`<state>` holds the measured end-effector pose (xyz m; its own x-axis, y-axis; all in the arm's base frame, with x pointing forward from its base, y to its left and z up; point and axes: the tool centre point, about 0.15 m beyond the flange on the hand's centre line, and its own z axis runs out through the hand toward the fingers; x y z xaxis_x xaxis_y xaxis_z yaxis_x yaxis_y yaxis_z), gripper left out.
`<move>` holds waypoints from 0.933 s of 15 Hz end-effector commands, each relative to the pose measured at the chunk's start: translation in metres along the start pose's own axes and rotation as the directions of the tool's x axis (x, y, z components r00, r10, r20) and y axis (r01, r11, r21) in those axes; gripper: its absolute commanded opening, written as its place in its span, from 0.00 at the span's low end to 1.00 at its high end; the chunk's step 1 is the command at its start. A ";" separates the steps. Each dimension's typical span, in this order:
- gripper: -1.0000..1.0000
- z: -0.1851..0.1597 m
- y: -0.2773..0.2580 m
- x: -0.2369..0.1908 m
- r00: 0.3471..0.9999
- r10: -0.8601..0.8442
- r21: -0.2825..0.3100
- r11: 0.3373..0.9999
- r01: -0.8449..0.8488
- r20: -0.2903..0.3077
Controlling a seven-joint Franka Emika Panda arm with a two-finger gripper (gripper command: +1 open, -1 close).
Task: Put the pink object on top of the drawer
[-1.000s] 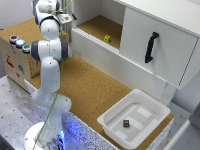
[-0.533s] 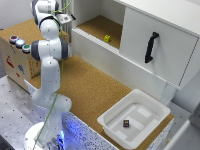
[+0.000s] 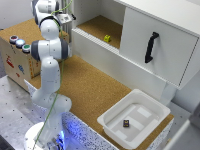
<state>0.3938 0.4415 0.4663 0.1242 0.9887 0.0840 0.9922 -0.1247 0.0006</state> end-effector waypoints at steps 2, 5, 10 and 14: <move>1.00 -0.008 0.003 -0.050 0.970 0.222 -0.038 0.973 -0.227 -0.103; 1.00 0.001 0.001 -0.078 0.904 0.406 -0.041 0.909 -0.415 -0.134; 1.00 0.016 -0.008 -0.134 0.786 0.592 -0.005 0.798 -0.603 -0.178; 1.00 0.026 -0.003 -0.190 0.707 0.678 -0.010 0.721 -0.693 -0.201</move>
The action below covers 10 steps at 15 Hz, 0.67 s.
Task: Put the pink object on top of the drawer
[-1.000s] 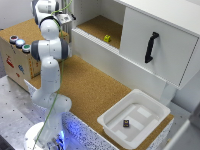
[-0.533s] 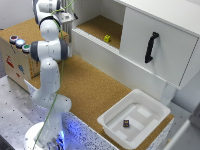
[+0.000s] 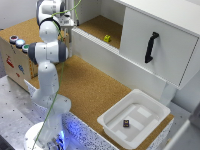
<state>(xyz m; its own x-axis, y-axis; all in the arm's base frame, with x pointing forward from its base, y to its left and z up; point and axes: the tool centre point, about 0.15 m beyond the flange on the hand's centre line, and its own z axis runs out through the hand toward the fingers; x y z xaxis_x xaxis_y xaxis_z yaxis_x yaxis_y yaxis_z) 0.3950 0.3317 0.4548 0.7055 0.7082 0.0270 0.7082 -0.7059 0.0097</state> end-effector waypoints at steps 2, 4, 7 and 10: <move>1.00 0.033 0.054 -0.101 0.964 0.154 0.050 0.988 -0.146 -0.219; 1.00 0.036 0.075 -0.129 0.961 0.188 0.057 0.982 -0.180 -0.203; 1.00 0.041 0.102 -0.168 0.958 0.216 0.060 0.976 -0.209 -0.187; 1.00 0.044 0.131 -0.214 0.944 0.268 0.060 0.963 -0.261 -0.191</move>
<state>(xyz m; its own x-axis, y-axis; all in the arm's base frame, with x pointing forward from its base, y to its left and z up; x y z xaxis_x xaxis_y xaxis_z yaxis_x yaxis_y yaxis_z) 0.3650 0.1751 0.4226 0.8515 0.5199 0.0689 0.5195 -0.8541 0.0247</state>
